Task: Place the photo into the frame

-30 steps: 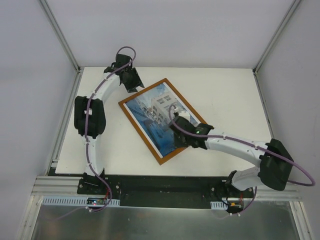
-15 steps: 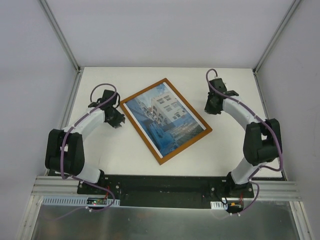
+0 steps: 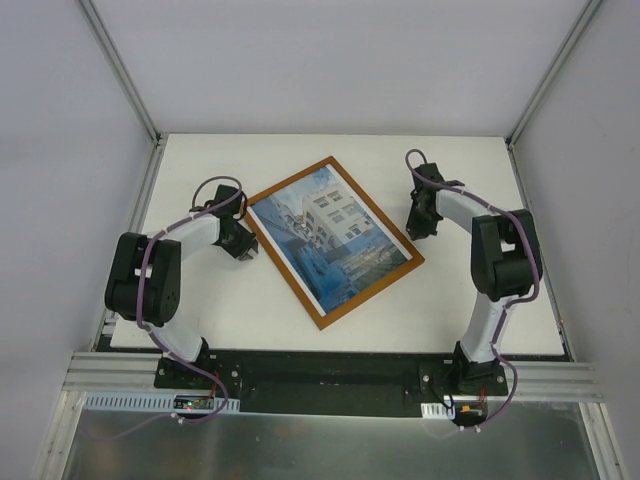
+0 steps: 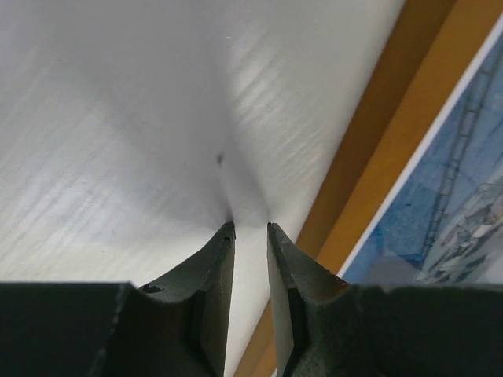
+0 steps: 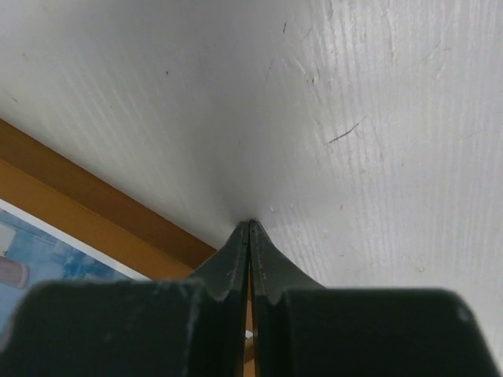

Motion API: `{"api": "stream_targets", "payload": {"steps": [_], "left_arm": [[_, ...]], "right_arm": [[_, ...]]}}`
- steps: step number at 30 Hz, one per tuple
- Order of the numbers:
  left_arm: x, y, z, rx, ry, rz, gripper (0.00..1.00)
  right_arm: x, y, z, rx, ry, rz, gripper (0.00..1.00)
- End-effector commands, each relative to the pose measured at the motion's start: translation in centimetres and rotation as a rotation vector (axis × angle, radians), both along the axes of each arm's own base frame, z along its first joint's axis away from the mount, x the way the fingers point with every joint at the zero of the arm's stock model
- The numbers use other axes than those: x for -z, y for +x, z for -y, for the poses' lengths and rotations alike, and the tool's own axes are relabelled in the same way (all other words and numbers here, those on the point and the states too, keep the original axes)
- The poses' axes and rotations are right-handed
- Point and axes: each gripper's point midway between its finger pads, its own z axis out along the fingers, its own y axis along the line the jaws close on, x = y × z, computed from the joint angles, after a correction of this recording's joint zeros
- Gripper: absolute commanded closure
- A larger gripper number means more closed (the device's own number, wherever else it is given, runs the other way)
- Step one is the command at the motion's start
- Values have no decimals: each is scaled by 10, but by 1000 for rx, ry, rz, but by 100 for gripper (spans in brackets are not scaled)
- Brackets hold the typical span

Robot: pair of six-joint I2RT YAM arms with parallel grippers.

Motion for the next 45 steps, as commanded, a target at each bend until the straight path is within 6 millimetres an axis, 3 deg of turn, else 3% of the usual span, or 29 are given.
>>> {"api": "stream_targets", "payload": {"steps": [1, 7, 13, 16, 24, 30, 32, 34, 35, 38, 40, 45], "left_arm": [[3, 13, 11, 12, -20, 2, 78], [5, 41, 19, 55, -26, 10, 77], [11, 68, 30, 113, -48, 0, 77], [14, 77, 36, 135, -64, -3, 77], [16, 79, 38, 156, -65, -5, 78], [7, 78, 32, 187, -31, 26, 71], [-7, 84, 24, 198, 2, 73, 68], [-27, 90, 14, 205, 42, 132, 61], [-43, 92, 10, 221, 68, 173, 54], [-78, 90, 3, 250, 124, 261, 15], [-98, 81, 3, 274, 154, 308, 1], [-136, 37, 34, 450, 171, 398, 1]], "right_arm": [[4, -22, 0, -13, 25, -35, 98], [3, -66, -9, -23, 79, -35, 98], [10, -123, -30, -72, 108, -11, 98], [13, -141, -38, -85, 114, -7, 98], [15, -148, -48, -111, 103, -6, 98], [8, -143, -29, -82, 19, 11, 94], [-6, -133, -24, -68, 24, 48, 89], [-26, -122, -14, -57, 7, 95, 76], [-39, -116, -10, -53, 1, 123, 65], [-83, -96, -7, -63, 4, 235, 33], [-108, -88, -13, -81, 33, 293, 22], [-139, -88, -42, -157, 125, 388, 7]]}}
